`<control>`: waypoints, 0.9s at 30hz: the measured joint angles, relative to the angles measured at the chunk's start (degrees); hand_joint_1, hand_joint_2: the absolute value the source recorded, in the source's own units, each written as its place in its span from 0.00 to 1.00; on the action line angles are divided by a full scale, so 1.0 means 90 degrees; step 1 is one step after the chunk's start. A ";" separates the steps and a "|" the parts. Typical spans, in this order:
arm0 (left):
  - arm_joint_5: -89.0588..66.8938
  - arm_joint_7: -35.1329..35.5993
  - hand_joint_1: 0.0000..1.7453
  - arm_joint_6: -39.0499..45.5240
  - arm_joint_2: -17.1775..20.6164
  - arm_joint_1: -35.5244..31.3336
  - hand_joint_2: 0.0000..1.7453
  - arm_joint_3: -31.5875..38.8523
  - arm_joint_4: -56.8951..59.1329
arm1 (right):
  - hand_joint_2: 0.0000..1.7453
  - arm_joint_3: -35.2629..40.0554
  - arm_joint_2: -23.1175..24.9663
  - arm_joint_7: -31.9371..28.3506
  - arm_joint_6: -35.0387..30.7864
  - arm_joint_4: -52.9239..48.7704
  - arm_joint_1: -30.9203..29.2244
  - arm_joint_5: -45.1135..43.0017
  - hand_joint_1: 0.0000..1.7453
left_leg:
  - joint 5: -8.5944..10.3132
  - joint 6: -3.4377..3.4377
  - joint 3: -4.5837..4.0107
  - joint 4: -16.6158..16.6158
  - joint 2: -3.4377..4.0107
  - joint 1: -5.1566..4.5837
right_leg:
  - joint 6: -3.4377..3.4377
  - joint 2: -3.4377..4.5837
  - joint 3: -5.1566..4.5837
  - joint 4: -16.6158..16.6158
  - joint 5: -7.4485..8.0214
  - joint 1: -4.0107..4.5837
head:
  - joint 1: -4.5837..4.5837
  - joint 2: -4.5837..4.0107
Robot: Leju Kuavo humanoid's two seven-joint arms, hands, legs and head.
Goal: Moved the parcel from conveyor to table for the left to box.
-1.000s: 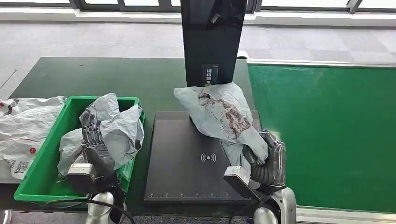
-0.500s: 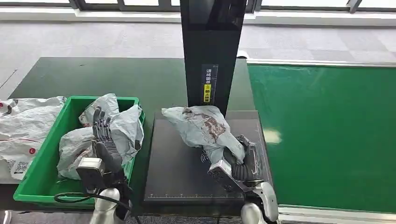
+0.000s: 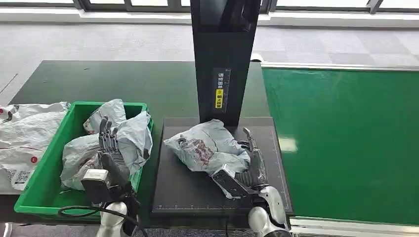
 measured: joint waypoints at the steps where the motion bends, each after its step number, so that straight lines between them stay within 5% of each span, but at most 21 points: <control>1: 0.0000 0.0000 0.00 0.0000 0.0000 0.0004 0.00 0.0000 -0.0002 | 1.00 0.0000 0.0002 0.0000 0.0000 0.0023 -0.0010 -0.0002 0.00 | 0.0000 0.0000 0.0000 0.0000 0.0000 0.0000 | 0.0000 0.0000 0.0000 0.0000 0.0000 0.0000 | 0.0000 0.0000; 15: 0.0000 0.0000 0.00 0.0000 0.0000 0.0014 0.00 0.0000 -0.0019 | 1.00 0.0000 0.0027 -0.0019 -0.0002 0.0171 -0.0070 -0.0024 0.00 | 0.0001 -0.0001 0.0001 0.0000 0.0001 0.0000 | 0.0000 0.0000 0.0000 0.0000 0.0000 0.0000 | 0.0000 0.0000; 27: -0.0272 -0.0044 0.00 0.0051 0.0000 0.0361 0.00 -0.0010 -0.0435 | 1.00 0.0015 0.0027 -0.0714 0.0501 0.0054 0.0019 -0.0721 0.00 | 0.0000 -0.0001 0.0001 0.0000 0.0003 0.0000 | 0.0000 0.0000 -0.0004 0.0000 0.0000 0.0000 | 0.0000 0.0000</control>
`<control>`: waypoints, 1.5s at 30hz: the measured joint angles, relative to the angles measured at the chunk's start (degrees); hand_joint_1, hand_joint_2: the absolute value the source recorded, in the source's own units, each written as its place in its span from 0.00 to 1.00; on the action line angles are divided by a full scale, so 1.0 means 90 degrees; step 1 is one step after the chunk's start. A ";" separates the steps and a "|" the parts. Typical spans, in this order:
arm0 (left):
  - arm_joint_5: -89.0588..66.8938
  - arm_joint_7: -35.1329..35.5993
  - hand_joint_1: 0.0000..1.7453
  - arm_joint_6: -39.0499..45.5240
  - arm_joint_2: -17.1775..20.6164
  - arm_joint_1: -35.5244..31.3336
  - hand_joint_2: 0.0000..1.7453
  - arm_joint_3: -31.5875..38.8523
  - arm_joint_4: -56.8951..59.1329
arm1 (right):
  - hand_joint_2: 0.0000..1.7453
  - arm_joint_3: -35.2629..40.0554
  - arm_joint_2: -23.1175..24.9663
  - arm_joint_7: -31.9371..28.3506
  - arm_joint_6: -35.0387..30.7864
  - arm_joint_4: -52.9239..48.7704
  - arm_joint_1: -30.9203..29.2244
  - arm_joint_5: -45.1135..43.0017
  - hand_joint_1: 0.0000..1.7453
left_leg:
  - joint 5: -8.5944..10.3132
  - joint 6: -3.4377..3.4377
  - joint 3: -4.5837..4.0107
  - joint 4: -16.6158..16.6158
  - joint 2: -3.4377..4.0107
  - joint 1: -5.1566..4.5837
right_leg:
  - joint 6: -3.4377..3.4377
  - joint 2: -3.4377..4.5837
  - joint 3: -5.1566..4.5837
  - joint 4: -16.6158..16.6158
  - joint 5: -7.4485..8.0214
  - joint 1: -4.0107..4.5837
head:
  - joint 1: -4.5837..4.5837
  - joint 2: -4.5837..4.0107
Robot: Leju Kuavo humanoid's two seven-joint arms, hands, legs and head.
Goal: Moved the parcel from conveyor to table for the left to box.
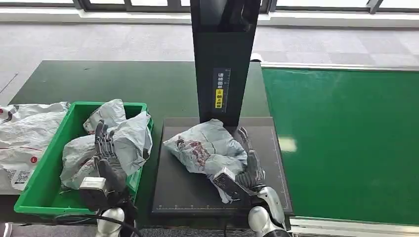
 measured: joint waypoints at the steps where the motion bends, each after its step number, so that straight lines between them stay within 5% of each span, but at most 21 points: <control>1: -0.0282 0.0175 0.00 0.0044 0.0002 0.0025 0.00 -0.0022 -0.0046 | 1.00 0.0017 0.0000 -0.0099 0.0113 -0.0083 0.0054 -0.0136 0.00 | 0.0000 0.0000 0.0000 0.0000 0.0000 0.0000 | 0.0000 0.0001 -0.0001 0.0000 0.0000 0.0000 | -0.0002 0.0000; 13: -0.1872 0.0981 0.00 0.0019 0.0019 0.0231 0.00 -0.0663 -0.0245 | 1.00 0.0080 -0.0233 0.1268 0.0876 -0.2225 0.1165 0.0919 0.00 | -0.0005 0.0001 -0.0008 0.0000 0.0000 -0.0002 | 0.0001 0.0003 -0.0006 -0.0004 -0.0002 -0.0001 | 0.0000 0.0000; 35: -0.2935 0.1323 0.00 -0.1044 0.0032 0.0081 0.00 -0.0932 0.0048 | 1.00 0.0022 -0.0313 0.1608 0.1032 -0.3339 0.1682 0.1669 0.00 | -0.0005 0.0001 -0.0006 0.0000 0.0005 -0.0002 | 0.0001 0.0003 -0.0007 -0.0004 -0.0002 -0.0001 | 0.0000 0.0000; 45: -0.3623 0.1457 0.00 -0.0959 0.0034 0.0120 0.00 -0.1265 0.0313 | 1.00 0.0128 -0.0434 0.3113 0.1340 -0.4140 0.2195 0.3965 0.00 | -0.0009 0.0000 -0.0007 0.0000 0.0006 -0.0001 | 0.0000 0.0005 -0.0007 -0.0003 -0.0004 -0.0001 | 0.0000 0.0000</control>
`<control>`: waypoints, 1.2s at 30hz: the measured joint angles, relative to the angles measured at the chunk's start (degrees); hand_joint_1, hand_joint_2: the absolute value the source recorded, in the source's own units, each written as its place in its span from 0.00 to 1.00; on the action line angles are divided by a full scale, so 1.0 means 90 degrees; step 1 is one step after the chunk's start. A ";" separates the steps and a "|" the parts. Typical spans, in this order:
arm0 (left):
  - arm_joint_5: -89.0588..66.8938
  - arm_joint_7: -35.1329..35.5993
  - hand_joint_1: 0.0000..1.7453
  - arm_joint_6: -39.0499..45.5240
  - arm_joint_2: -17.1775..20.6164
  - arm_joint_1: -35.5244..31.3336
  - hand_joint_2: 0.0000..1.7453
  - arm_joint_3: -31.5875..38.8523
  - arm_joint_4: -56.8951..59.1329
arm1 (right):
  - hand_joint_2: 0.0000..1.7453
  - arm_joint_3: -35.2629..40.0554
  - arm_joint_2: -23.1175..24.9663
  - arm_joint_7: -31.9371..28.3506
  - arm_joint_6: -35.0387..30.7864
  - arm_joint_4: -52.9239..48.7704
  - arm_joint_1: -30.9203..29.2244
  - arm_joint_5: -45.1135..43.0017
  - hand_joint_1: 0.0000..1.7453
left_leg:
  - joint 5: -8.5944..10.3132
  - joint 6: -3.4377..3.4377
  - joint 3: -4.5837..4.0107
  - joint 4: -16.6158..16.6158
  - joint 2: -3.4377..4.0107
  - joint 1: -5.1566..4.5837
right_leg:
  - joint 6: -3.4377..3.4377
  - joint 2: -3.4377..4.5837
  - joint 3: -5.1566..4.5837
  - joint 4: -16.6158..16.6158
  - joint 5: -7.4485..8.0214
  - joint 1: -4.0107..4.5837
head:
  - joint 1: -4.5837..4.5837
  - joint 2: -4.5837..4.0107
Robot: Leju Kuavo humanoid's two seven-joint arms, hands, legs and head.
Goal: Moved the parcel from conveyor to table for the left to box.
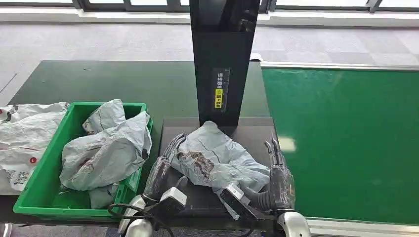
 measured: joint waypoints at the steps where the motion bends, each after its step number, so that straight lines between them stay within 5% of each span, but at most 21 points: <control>1: 0.0000 0.0000 0.00 -0.0005 0.0000 0.0000 0.00 -0.0002 0.0000 | 1.00 0.0027 -0.0029 0.0066 0.0039 -0.0068 0.0052 0.0061 0.00 | 0.0000 0.0000 0.0000 0.0000 -0.0001 0.0000 | -0.0001 -0.0001 0.0000 0.0000 -0.0001 0.0000 | 0.0000 0.0000; 2: -0.0014 0.0000 0.00 -0.0007 0.0000 0.0002 0.00 -0.0002 0.0000 | 1.00 0.0042 -0.0063 0.0124 0.0068 -0.0127 0.0091 0.0107 0.00 | 0.0000 0.0001 0.0000 0.0000 -0.0001 0.0000 | -0.0001 -0.0001 0.0000 0.0000 -0.0002 0.0000 | 0.0000 0.0000; 3: -0.0046 0.0000 0.00 -0.0010 0.0000 0.0002 1.00 -0.0005 0.0000 | 1.00 0.0051 -0.0093 0.0149 0.0057 -0.0156 0.0112 0.0115 0.00 | 0.0000 0.0001 0.0000 0.0000 -0.0001 0.0000 | -0.0001 -0.0001 0.0000 0.0000 -0.0002 0.0000 | 0.0000 0.0000; 11: -0.0345 -0.0102 0.00 -0.0190 -0.0002 -0.0096 1.00 -0.0167 0.0167 | 1.00 0.0100 -0.0212 -0.1044 -0.1231 -0.0857 0.0183 -0.1317 0.00 | 0.0000 0.0001 0.0005 0.0000 -0.0001 -0.0001 | -0.0001 -0.0001 0.0003 -0.0001 -0.0001 -0.0001 | 0.0000 0.0000; 20: -0.0707 -0.0121 0.00 0.0093 -0.0139 -0.1050 1.00 -0.0459 0.1626 | 1.00 0.0459 -0.0221 -0.2215 -0.1537 -0.1081 0.0124 -0.2149 0.00 | 0.0004 0.0000 0.0008 0.0000 0.0000 -0.0001 | 0.0001 -0.0001 0.0007 0.0001 0.0003 -0.0001 | 0.0000 0.0000; 32: -0.1240 0.0129 0.00 0.0221 -0.0325 -0.1856 1.00 -0.0786 0.3314 | 1.00 0.0848 -0.0260 -0.2766 -0.1496 -0.1098 -0.0059 -0.2663 0.00 | 0.0003 0.0000 0.0008 0.0000 -0.0001 -0.0001 | 0.0001 0.0001 0.0006 0.0000 0.0003 -0.0001 | 0.0000 0.0000; 33: -0.1356 0.0183 0.04 0.0265 -0.0347 -0.1935 1.00 -0.0848 0.3508 | 1.00 0.0862 -0.0260 -0.2785 -0.1486 -0.1098 -0.0089 -0.2664 0.00 | 0.0003 0.0000 0.0008 0.0000 -0.0001 -0.0001 | 0.0001 0.0001 0.0007 0.0000 0.0003 -0.0001 | 0.0000 0.0000; 34: -0.1493 0.0257 1.00 0.0361 -0.0377 -0.2021 1.00 -0.0939 0.3760 | 1.00 0.0865 -0.0260 -0.2797 -0.1474 -0.1098 -0.0118 -0.2664 0.00 | 0.0004 0.0000 0.0009 0.0000 -0.0001 -0.0001 | 0.0001 0.0001 0.0008 0.0000 0.0003 -0.0001 | 0.0000 0.0000; 36: -0.1530 0.0318 1.00 0.0508 -0.0408 -0.2150 1.00 -0.1091 0.4078 | 1.00 0.0865 -0.0258 -0.2799 -0.1418 -0.1098 -0.0180 -0.2671 0.00 | 0.0004 0.0001 0.0010 0.0000 -0.0002 -0.0001 | 0.0002 0.0001 0.0012 0.0000 0.0004 -0.0001 | 0.0000 0.0000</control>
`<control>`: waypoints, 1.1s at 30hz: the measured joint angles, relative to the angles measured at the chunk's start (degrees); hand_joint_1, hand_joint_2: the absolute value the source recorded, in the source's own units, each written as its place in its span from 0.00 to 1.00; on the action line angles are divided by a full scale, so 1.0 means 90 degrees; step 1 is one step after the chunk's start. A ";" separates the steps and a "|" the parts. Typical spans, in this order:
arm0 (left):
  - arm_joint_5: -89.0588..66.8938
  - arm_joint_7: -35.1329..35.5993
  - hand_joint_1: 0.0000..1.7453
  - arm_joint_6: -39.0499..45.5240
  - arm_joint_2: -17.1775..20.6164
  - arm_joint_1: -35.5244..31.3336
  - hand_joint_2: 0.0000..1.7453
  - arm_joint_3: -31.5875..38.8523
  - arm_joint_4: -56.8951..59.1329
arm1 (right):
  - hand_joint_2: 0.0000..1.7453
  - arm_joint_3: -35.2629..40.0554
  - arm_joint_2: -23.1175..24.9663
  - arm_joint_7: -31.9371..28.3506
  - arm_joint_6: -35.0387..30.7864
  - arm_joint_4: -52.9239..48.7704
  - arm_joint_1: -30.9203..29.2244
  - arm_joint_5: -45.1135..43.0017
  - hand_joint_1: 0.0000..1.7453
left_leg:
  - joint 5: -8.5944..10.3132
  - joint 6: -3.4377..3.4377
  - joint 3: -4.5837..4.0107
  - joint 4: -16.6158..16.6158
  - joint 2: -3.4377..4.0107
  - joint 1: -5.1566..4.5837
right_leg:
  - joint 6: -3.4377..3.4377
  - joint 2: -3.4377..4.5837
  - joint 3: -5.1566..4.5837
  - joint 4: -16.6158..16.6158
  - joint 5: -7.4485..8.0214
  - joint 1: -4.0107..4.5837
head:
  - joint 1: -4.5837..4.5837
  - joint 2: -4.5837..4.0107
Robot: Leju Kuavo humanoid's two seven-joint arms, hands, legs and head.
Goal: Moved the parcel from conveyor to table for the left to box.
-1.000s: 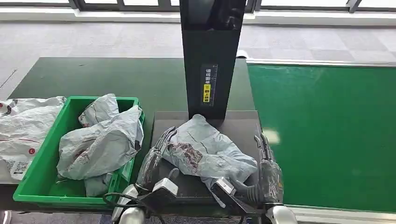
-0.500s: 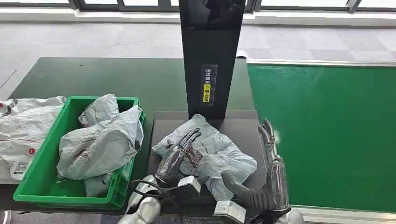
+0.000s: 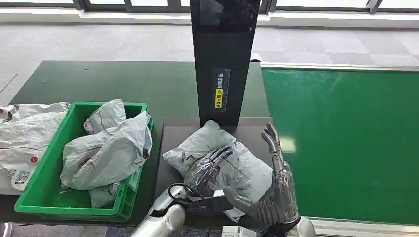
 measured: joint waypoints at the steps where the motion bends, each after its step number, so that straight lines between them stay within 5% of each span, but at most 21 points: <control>1: 0.0017 0.0007 1.00 0.0078 -0.0010 -0.0054 1.00 -0.0063 0.0116 | 1.00 0.0000 0.0000 0.0000 0.0024 0.0000 -0.0015 0.0000 0.00 | 0.0000 0.0000 0.0001 0.0000 -0.0001 0.0000 | 0.0000 0.0000 0.0002 0.0000 0.0000 0.0000 | 0.0000 0.0000; 20: 0.0102 -0.0090 1.00 0.0707 -0.0143 -0.0439 1.00 -0.0148 0.0480 | 1.00 0.0000 0.0005 -0.0071 -0.0105 -0.0265 0.0109 0.0041 0.00 | 0.0002 0.0002 -0.0001 0.0000 -0.0005 0.0000 | 0.0000 -0.0002 0.0005 0.0001 0.0000 0.0000 | 0.0000 0.0000; 33: 0.1424 -0.1140 1.00 0.1401 0.0282 0.1152 1.00 0.0542 -0.3288 | 1.00 0.0000 0.0063 -0.0160 -0.0411 -0.0721 0.0735 0.0061 0.00 | -0.0004 -0.0002 -0.0015 -0.0002 0.0000 0.0002 | -0.0006 0.0002 -0.0014 0.0004 -0.0008 0.0002 | 0.0000 0.0000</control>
